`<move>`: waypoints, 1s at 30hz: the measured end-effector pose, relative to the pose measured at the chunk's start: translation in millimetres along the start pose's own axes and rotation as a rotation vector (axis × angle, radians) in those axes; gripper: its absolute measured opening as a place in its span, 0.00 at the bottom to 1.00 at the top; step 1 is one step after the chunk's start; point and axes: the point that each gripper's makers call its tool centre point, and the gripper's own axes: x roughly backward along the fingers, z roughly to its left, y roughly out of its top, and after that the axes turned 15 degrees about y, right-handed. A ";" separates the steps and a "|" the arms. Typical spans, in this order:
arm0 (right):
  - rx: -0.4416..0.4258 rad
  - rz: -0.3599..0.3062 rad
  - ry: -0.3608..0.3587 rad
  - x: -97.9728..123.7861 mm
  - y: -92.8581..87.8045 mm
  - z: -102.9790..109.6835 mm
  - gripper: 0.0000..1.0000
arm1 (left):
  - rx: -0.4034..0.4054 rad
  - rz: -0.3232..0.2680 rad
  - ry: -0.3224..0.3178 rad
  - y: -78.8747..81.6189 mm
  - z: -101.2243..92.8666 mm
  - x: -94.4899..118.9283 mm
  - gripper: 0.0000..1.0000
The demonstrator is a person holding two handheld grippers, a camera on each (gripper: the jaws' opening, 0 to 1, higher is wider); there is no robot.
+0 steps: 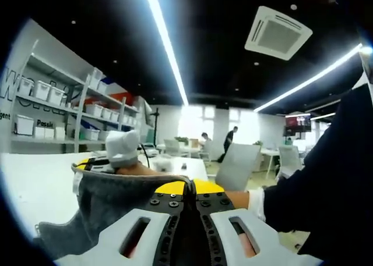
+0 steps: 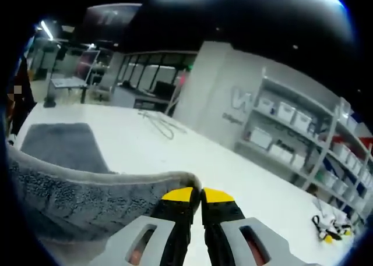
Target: Open the folded towel by lifting each exposed corner and separating the folded layers until the towel lies flat within the target outline without major curled edges
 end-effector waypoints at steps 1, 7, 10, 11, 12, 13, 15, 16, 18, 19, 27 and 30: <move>0.001 0.002 0.002 -0.5 -0.2 -0.5 0.01 | 0.004 0.000 -0.001 -0.1 0.0 0.0 0.02; 0.011 0.011 0.013 -3.1 0.7 -3.3 0.01 | 0.042 -0.017 -0.002 3.8 -0.6 0.6 0.02; 0.020 0.021 0.018 -3.5 0.7 -6.2 0.01 | 0.039 -0.017 -0.004 4.4 -1.6 0.7 0.02; 0.021 0.023 0.018 -3.3 0.3 -7.3 0.01 | 0.042 -0.018 -0.004 5.0 -2.5 0.6 0.02; 0.022 0.023 0.017 -3.0 0.0 -8.2 0.01 | 0.045 -0.018 -0.004 5.2 -2.6 0.7 0.02; 0.022 0.024 0.016 -2.2 -0.8 -9.9 0.01 | 0.049 -0.019 -0.004 5.3 -2.8 0.9 0.02; 0.018 0.024 0.014 -0.8 -2.4 -12.3 0.01 | 0.049 -0.018 -0.005 5.4 -3.7 0.5 0.02; 0.018 0.025 0.013 -0.1 -3.2 -13.2 0.01 | 0.047 -0.019 -0.007 5.4 -4.3 0.3 0.02; 0.015 0.027 0.011 1.5 -5.5 -16.2 0.01 | 0.048 -0.021 -0.009 5.8 -5.1 0.1 0.02; 0.015 0.028 0.009 2.2 -6.5 -17.0 0.01 | 0.050 -0.021 -0.011 5.8 -5.4 0.1 0.02; 0.003 0.023 0.013 3.8 -11.7 -25.3 0.01 | 0.051 -0.034 -0.014 -0.1 -2.6 -63.8 0.02; 0.003 0.024 0.017 3.9 -11.9 -28.3 0.01 | 0.053 -0.043 -0.013 0.1 -3.9 -69.4 0.02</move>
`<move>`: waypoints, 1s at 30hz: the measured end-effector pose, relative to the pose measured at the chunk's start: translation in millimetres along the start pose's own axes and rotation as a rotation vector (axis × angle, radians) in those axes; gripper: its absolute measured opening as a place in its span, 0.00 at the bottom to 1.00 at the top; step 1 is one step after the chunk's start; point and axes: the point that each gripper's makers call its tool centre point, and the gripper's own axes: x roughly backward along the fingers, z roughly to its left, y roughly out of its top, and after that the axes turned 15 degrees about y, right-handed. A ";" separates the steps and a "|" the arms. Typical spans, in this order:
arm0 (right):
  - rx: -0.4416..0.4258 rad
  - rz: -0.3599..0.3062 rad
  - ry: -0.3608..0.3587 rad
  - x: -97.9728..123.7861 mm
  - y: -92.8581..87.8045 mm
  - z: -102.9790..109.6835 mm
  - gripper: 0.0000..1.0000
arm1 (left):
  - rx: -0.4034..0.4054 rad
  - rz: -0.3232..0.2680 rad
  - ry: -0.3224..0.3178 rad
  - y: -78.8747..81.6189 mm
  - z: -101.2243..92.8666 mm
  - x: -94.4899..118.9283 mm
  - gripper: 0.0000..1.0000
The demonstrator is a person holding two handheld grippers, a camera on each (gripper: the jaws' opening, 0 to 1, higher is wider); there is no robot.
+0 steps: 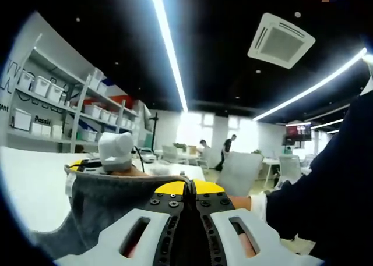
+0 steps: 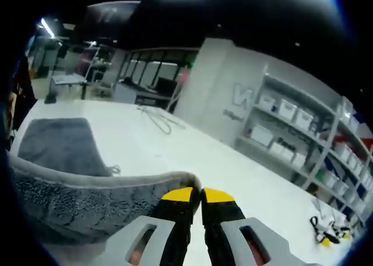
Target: Open the folded towel by lifting each exposed corner and separating the folded layers until the towel lies flat within the target outline without major curled edges
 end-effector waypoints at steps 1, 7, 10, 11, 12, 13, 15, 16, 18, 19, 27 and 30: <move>0.000 0.000 0.000 0.3 -0.2 -1.0 0.01 | -0.001 -0.004 0.001 0.0 -0.4 -1.3 0.02; -0.005 0.008 0.004 3.0 -7.3 -6.1 0.01 | 0.009 -0.019 0.002 -2.4 -0.8 -8.3 0.02; -0.008 0.013 0.005 5.4 -11.5 -7.6 0.01 | 0.016 -0.023 0.001 -4.9 -1.8 -13.5 0.02; -0.008 0.012 0.005 6.6 -12.4 -8.0 0.01 | 0.019 -0.024 0.000 -5.5 -2.3 -14.8 0.02; -0.007 0.012 0.005 7.7 -13.1 -8.7 0.01 | 0.023 -0.026 -0.002 -5.8 -2.8 -16.3 0.02; -0.007 0.016 0.005 9.1 -14.5 -10.1 0.01 | 0.031 -0.032 -0.004 -5.8 -3.2 -18.3 0.02; -0.007 0.025 0.004 10.8 -17.5 -12.9 0.01 | 0.044 -0.036 -0.005 -6.4 -3.2 -21.7 0.02; -0.005 0.029 0.003 11.5 -18.9 -14.2 0.01 | 0.047 -0.038 -0.004 -6.7 -3.6 -23.3 0.02; -0.004 0.035 0.003 12.9 -21.1 -15.9 0.01 | 0.051 -0.040 -0.003 -7.9 -4.3 -26.3 0.02; -0.002 0.036 0.004 13.7 -21.8 -15.9 0.01 | 0.051 -0.039 -0.001 -8.6 -4.5 -27.7 0.02; -0.004 0.040 0.003 17.8 -30.7 -22.6 0.02 | 0.049 -0.033 0.006 -13.9 -6.9 -39.6 0.02; -0.010 0.046 -0.002 22.5 -38.7 -25.7 0.02 | 0.048 -0.031 0.006 -17.5 -8.7 -45.6 0.02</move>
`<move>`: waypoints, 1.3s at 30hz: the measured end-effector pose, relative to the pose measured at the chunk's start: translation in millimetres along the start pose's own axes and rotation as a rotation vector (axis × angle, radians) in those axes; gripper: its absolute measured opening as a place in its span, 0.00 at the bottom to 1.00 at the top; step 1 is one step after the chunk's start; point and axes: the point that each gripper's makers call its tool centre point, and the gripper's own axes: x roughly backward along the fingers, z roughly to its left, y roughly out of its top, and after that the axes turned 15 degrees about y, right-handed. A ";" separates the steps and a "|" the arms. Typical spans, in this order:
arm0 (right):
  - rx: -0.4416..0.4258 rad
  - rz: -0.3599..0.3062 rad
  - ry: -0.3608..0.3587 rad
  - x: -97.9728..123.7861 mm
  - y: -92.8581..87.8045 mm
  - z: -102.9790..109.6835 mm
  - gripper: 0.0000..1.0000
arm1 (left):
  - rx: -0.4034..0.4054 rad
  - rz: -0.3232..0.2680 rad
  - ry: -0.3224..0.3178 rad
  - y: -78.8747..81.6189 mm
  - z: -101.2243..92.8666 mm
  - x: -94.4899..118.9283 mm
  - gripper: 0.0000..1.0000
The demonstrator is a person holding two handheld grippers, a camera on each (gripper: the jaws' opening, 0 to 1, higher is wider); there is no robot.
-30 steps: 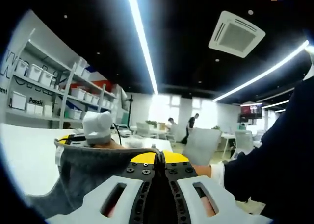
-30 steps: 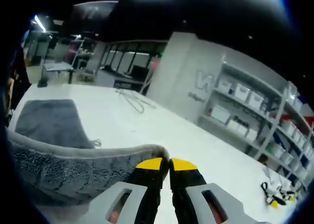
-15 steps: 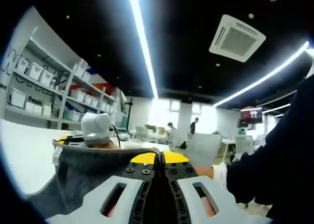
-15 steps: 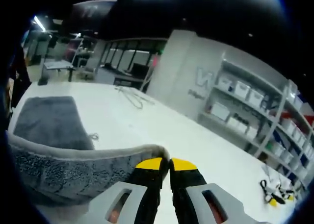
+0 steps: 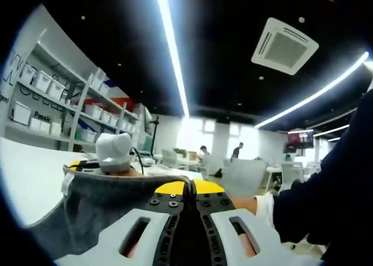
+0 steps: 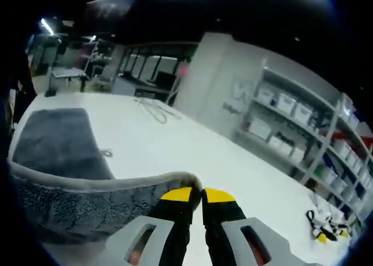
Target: Open the folded towel by lifting each exposed corner and separating the folded layers until the towel lies flat within the target outline without major curled edges
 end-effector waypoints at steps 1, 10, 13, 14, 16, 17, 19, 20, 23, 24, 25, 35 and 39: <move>-0.005 0.000 -0.004 1.3 -2.4 -2.1 0.02 | -0.001 0.003 0.000 -1.7 -0.4 -1.7 0.02; -0.033 0.003 -0.012 5.1 -21.1 -10.4 0.03 | 0.004 0.022 -0.010 -16.0 -3.3 -16.2 0.03; -0.044 0.007 -0.015 5.8 -28.0 -12.0 0.03 | 0.005 0.023 -0.013 -20.4 -3.2 -19.7 0.03; -0.046 0.009 -0.017 6.2 -30.8 -11.9 0.03 | 0.003 0.024 -0.012 -22.2 -3.0 -20.8 0.03; -0.052 0.018 -0.021 6.6 -37.9 -12.0 0.03 | -0.012 0.030 -0.006 -26.8 -2.0 -23.0 0.03; -0.055 0.023 -0.022 6.7 -41.7 -12.3 0.03 | -0.020 0.032 -0.005 -28.9 -2.0 -23.8 0.03; -0.066 0.026 -0.025 7.7 -47.5 -12.6 0.03 | -0.027 0.034 -0.005 -31.6 -2.6 -25.2 0.03; -0.070 0.026 -0.026 8.2 -49.6 -12.6 0.03 | -0.030 0.036 -0.006 -33.1 -3.0 -26.0 0.03; -0.081 0.023 -0.023 9.0 -52.4 -12.6 0.03 | -0.023 0.046 -0.014 -38.2 -4.9 -28.5 0.04; -0.083 0.023 -0.022 8.8 -52.9 -12.7 0.03 | -0.019 0.047 -0.015 -39.3 -5.4 -29.6 0.04; -0.083 0.025 -0.022 8.5 -53.7 -12.9 0.03 | -0.019 0.047 -0.014 -40.6 -6.1 -30.9 0.04; -0.116 0.051 -0.031 9.5 -78.3 -10.6 0.04 | -0.022 0.088 -0.030 -64.6 -11.0 -39.1 0.07; -0.149 0.061 -0.047 13.9 -88.7 -12.2 0.08 | -0.016 0.097 -0.040 -69.8 -14.5 -40.5 0.13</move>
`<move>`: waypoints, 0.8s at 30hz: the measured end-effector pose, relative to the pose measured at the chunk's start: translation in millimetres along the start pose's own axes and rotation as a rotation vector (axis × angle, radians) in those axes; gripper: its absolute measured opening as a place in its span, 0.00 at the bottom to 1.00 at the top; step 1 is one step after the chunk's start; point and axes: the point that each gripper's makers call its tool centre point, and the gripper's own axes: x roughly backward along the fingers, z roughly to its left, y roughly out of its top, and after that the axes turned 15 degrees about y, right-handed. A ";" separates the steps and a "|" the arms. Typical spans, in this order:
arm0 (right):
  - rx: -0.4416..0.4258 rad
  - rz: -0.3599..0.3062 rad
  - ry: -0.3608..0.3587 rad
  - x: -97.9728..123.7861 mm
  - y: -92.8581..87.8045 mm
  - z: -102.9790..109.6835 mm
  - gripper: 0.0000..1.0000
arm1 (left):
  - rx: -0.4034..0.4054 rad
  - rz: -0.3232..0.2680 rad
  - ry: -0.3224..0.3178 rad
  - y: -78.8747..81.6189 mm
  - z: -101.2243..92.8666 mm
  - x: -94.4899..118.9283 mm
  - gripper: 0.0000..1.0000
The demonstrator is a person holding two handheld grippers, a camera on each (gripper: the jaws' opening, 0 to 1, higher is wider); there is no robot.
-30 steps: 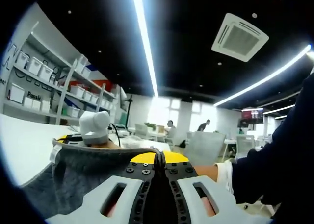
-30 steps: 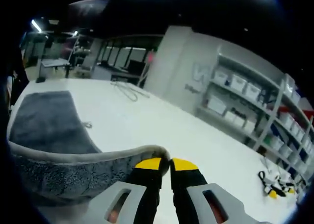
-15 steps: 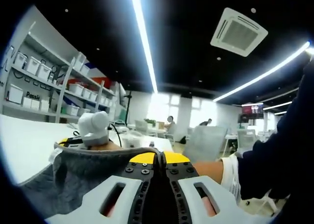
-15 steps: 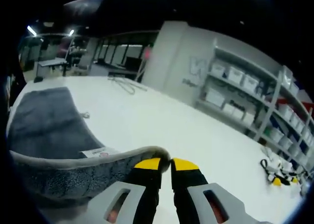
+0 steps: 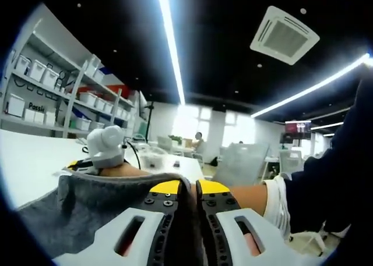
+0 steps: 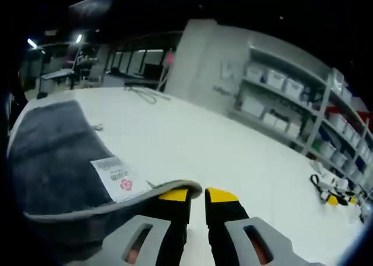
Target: Open the folded towel by lifting each exposed corner and separating the folded layers until the towel lies flat within the target outline without major curled edges
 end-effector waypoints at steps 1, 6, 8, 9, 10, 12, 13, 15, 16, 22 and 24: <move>-0.005 0.011 -0.002 1.1 -3.8 -1.1 0.09 | -0.005 0.005 -0.001 -1.9 -0.9 -0.3 0.14; 0.017 0.061 -0.010 7.4 -13.2 -3.6 0.12 | -0.020 0.022 0.003 -6.3 -1.1 -0.1 0.26; 0.028 0.084 -0.021 12.0 -16.6 -5.5 0.14 | -0.026 0.025 0.003 -5.7 -1.4 1.1 0.28; 0.029 0.092 -0.023 13.9 -17.8 -5.7 0.14 | -0.029 0.023 -0.001 -5.1 -2.2 2.3 0.30; 0.031 0.100 -0.027 16.8 -19.3 -6.0 0.15 | -0.031 0.021 -0.007 -4.5 -3.3 3.3 0.30; 0.035 0.114 -0.035 23.5 -22.8 -6.3 0.16 | -0.032 0.021 -0.009 -4.5 -4.3 4.6 0.32; 0.034 0.123 -0.039 27.0 -24.7 -6.3 0.16 | -0.030 0.019 -0.011 -4.6 -5.1 5.1 0.33; 0.036 0.134 -0.051 36.9 -27.1 -3.9 0.17 | -0.023 0.015 -0.017 -4.5 -6.9 5.5 0.35; 0.030 0.135 -0.059 41.2 -27.9 -4.0 0.17 | -0.018 0.014 -0.025 -4.4 -8.7 5.7 0.35; 0.011 0.120 -0.089 63.0 -28.0 2.0 0.17 | -0.010 0.011 -0.041 -5.3 -15.7 6.3 0.45; 0.014 0.121 -0.100 71.4 -28.7 5.0 0.18 | -0.020 0.003 -0.035 -3.8 -16.2 6.2 0.51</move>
